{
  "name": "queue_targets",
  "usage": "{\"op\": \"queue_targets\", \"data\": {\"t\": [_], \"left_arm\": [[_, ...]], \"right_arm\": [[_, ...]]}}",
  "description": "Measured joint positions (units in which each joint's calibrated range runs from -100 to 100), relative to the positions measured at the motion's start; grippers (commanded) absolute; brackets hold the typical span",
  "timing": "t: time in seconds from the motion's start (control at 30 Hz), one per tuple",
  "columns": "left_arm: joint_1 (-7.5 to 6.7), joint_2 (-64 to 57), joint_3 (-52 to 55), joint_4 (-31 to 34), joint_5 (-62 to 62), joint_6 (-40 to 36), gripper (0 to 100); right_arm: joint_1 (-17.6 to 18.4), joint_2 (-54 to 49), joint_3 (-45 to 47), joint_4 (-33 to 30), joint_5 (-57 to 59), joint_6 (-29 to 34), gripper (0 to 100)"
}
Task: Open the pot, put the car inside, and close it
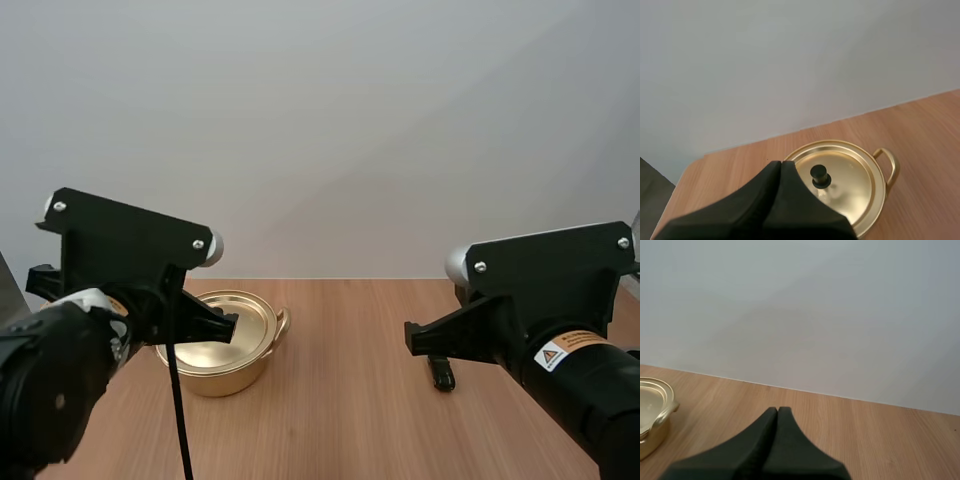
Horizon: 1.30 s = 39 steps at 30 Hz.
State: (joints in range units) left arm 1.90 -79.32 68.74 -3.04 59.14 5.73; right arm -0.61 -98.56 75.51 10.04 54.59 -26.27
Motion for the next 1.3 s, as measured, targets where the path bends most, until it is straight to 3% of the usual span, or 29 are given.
{"op": "queue_targets", "data": {"t": [0.4, 0.63, 0.73, 0.8, 0.93, 0.97, 1.3], "left_arm": [[0.00, 23.0, -23.3, -6.9, 29.8, 3.4, 0], [0.00, 36.3, -29.9, -4.1, 37.3, 4.1, 2], [0.00, 42.0, -29.9, -3.7, 39.5, 4.1, 18], [0.00, 46.0, -29.9, -3.5, 40.3, 4.1, 40], [0.00, 53.6, -29.9, -3.4, 39.2, 4.8, 94], [0.00, 55.2, -29.9, -3.4, 38.7, 4.8, 100], [-0.14, 62.2, -31.2, -3.2, 29.8, 7.1, 100]], "right_arm": [[0.0, 0.0, 0.0, 1.3, 0.2, -1.7, 0], [0.0, 0.0, 0.0, 1.3, 0.2, -1.7, 0], [0.0, 0.0, 0.0, 1.3, 0.2, -1.7, 0], [0.0, 0.0, 0.0, 1.3, 0.2, -1.7, 0], [0.0, 0.0, 0.0, 1.3, 0.2, -1.7, 0], [0.0, 0.0, 0.0, 1.3, 0.2, -1.7, 0], [0.0, -0.1, 0.0, 1.3, 0.2, -1.7, 0]]}}
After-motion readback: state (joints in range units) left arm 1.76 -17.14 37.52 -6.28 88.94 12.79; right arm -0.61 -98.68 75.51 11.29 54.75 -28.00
